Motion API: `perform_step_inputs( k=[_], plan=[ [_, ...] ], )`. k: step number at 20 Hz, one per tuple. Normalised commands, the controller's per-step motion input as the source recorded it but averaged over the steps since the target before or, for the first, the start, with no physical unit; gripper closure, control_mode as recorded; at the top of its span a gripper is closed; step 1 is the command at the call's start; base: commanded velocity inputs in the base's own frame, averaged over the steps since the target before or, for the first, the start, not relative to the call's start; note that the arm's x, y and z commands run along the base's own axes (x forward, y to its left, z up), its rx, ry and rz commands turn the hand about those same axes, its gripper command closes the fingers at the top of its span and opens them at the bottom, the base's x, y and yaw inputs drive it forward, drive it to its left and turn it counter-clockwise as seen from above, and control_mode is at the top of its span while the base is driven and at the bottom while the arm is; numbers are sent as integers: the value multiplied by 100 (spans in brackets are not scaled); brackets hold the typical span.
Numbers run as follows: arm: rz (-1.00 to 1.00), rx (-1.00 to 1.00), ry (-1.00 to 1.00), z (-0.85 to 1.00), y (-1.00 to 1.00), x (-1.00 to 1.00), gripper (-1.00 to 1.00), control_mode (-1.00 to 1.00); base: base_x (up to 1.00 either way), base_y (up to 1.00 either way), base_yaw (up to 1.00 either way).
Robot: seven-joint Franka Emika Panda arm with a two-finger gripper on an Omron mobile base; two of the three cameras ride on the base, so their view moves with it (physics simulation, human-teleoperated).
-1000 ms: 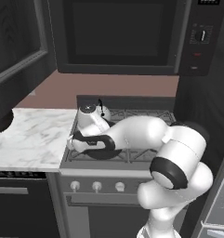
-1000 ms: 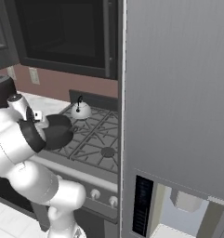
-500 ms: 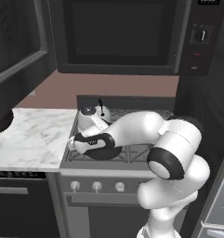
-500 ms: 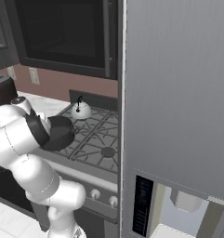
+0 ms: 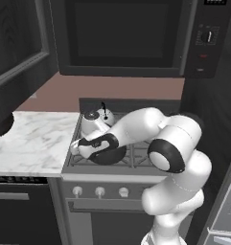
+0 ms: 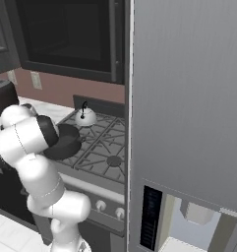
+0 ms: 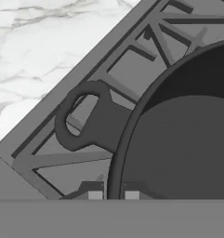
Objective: Pick the kettle from the cabinet and place it on a stove burner. Then pick the pot from the counter and place it on another stove burner. Finally, turn both burners on.
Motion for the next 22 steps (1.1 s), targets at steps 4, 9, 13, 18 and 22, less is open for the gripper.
perform_step_inputs(
  k=[4,9,13,18,22],
  plan=[
    [1,0,0,-10,6,21,100,-100,0,0,0],
    [1,0,1,-10,13,23,100,-100,0,0,0],
    [1,0,1,-12,10,16,-100,-100,0,0,0],
    [0,0,0,-13,1,0,-100,-100,0,0,0],
    [0,0,0,0,0,0,-100,-100,0,0,0]
  ],
)
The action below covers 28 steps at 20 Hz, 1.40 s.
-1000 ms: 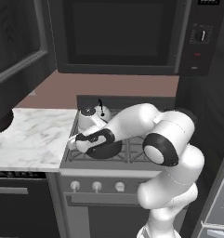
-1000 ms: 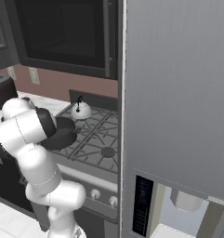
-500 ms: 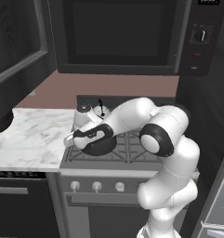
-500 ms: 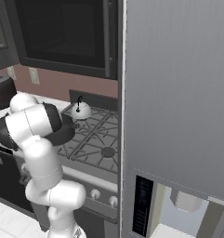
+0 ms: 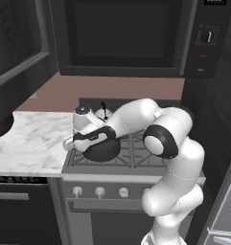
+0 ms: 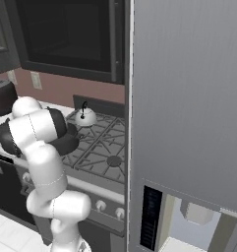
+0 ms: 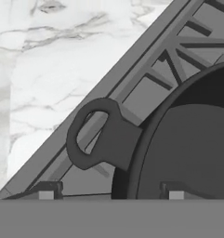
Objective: Pick the kettle from the cabinet and place it on a stove burner. Then pick the pot from the counter and place it on another stove burner. Finally, turn both burners on.
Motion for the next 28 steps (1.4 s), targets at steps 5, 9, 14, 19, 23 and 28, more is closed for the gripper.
perform_step_inputs(
  k=[5,9,14,19,23,28],
  plan=[
    [0,0,-4,3,0,-1,-100,-100,0,0,0],
    [0,0,-6,16,0,-4,-100,-100,0,0,0],
    [0,0,-8,20,0,-6,-100,-100,0,0,0],
    [0,0,-7,20,0,-14,-100,-100,0,0,0],
    [0,0,-6,20,0,-19,-100,-100,0,0,0],
    [0,0,-6,19,0,-29,-100,-100,0,0,0]
  ],
)
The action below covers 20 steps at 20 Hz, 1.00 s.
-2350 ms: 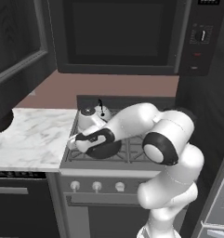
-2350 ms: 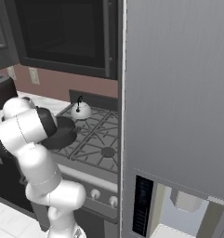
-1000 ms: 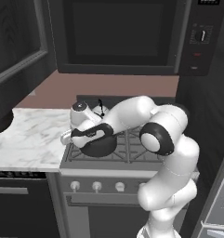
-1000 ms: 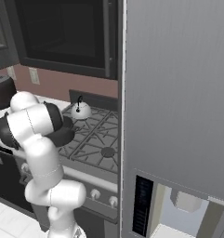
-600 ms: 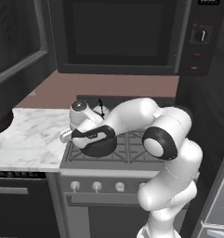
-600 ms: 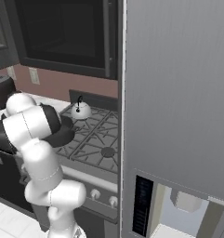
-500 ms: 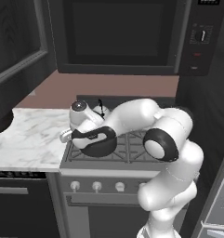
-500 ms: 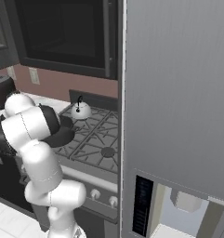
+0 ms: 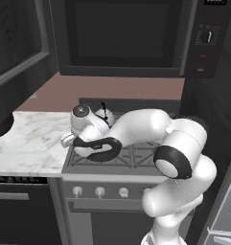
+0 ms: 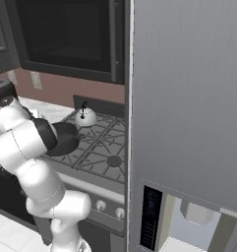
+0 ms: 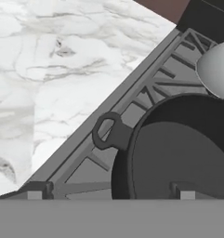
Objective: Pick the kettle from the cabinet and place it on a stove burner. Then pick the pot from the counter and place it on another stove burner. Finally, turn both burners on.
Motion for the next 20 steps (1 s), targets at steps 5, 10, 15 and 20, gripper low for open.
perform_step_inputs(
  k=[5,10,15,20],
  plan=[
    [-1,0,-7,11,0,-38,-100,-100,0,0,0],
    [-2,0,-7,8,0,-43,-100,-100,0,0,0],
    [-3,0,-9,5,0,-52,-100,-100,0,0,0],
    [-4,0,-9,2,0,-56,-100,-100,0,0,0]
  ],
)
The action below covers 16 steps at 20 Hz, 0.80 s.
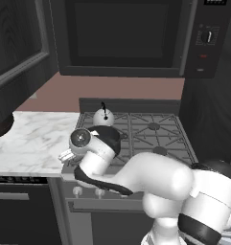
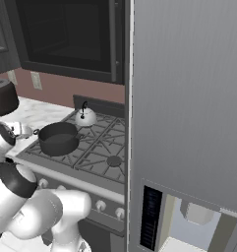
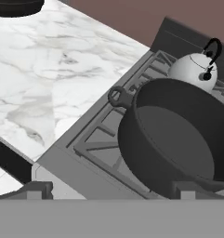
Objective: Pick the kettle from the cabinet and place it on a stove burner. Then pick the pot from the counter and place it on another stove burner. Finally, turn both burners on.
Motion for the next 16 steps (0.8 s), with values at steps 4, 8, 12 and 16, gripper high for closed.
perform_step_inputs(
  k=[4,8,12,16],
  plan=[
    [-5,0,-9,0,0,-56,-100,-100,0,0,0],
    [-5,0,-8,0,0,-60,-100,-100,0,0,0],
    [-5,0,-6,0,0,-62,-100,-100,0,0,0],
    [-5,0,-2,0,0,-54,-100,-100,0,0,0]
  ],
)
